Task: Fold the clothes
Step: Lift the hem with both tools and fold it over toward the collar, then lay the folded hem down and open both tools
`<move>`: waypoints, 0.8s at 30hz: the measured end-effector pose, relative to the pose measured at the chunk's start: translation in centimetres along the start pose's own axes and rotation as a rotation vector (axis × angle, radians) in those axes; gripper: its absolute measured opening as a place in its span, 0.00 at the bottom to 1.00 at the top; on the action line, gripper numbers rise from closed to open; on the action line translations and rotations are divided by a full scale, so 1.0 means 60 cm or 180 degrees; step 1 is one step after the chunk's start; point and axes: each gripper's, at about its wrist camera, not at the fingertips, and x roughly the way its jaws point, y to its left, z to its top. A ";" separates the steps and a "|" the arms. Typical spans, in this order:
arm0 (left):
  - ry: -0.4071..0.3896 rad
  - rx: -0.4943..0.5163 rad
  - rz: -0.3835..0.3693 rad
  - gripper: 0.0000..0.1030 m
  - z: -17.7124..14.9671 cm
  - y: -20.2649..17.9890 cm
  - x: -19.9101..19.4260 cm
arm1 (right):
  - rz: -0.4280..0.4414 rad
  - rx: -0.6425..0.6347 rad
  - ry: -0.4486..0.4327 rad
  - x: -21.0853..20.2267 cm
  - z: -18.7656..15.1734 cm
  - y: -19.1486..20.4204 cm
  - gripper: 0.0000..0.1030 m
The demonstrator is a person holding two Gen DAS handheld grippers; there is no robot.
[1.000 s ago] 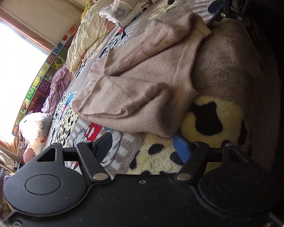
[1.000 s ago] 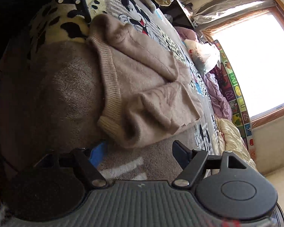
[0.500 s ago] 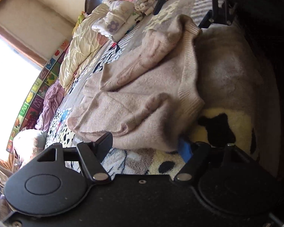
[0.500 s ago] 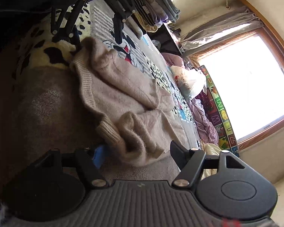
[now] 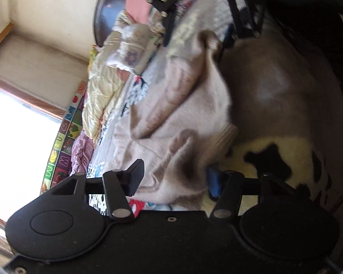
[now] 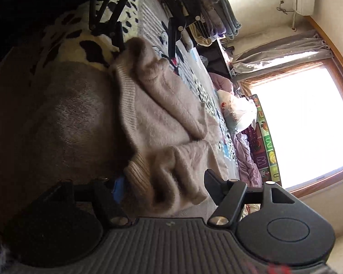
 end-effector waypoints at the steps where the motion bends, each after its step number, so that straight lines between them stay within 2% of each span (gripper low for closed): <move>1: 0.0018 0.0089 -0.0061 0.56 0.000 -0.003 0.004 | -0.0002 0.0111 -0.0015 -0.002 0.001 -0.013 0.65; 2: 0.0028 0.0171 -0.0128 0.56 -0.003 -0.008 0.009 | 0.0016 0.0170 -0.0029 -0.003 0.000 -0.021 0.66; 4: 0.0060 0.0297 -0.0211 0.56 -0.011 -0.023 0.024 | 0.0070 -0.0027 -0.0034 0.005 -0.009 -0.010 0.66; 6: 0.0073 0.0303 -0.0223 0.47 -0.012 -0.030 0.032 | 0.0110 -0.0189 0.0002 0.021 -0.020 0.005 0.66; 7: 0.0079 0.0302 -0.0226 0.37 -0.012 -0.033 0.035 | 0.0167 -0.0177 0.0041 0.030 -0.024 0.007 0.64; 8: 0.0090 0.0223 -0.0205 0.29 -0.009 -0.030 0.034 | 0.0260 -0.0072 0.0072 0.036 -0.025 0.001 0.53; 9: 0.0103 0.0130 -0.0181 0.27 -0.006 -0.027 0.033 | 0.0337 0.0058 0.0082 0.038 -0.023 -0.007 0.39; 10: 0.0115 0.0038 -0.0156 0.23 -0.002 -0.023 0.031 | 0.0416 0.0186 0.0105 0.040 -0.020 -0.015 0.32; 13: 0.0140 -0.0070 -0.0222 0.19 0.004 -0.019 0.013 | 0.0591 0.0446 0.0155 0.036 -0.011 -0.035 0.25; 17: 0.0102 -0.0230 -0.0610 0.19 0.019 0.002 -0.048 | 0.0712 0.0582 0.0054 -0.021 0.004 -0.052 0.22; 21: -0.0053 -0.1163 -0.0883 0.20 0.012 0.098 -0.076 | 0.1001 0.0939 0.0000 -0.088 0.017 -0.106 0.22; 24: -0.0126 -0.1735 -0.0913 0.22 -0.002 0.183 -0.049 | 0.1047 0.1339 -0.0052 -0.084 0.020 -0.191 0.22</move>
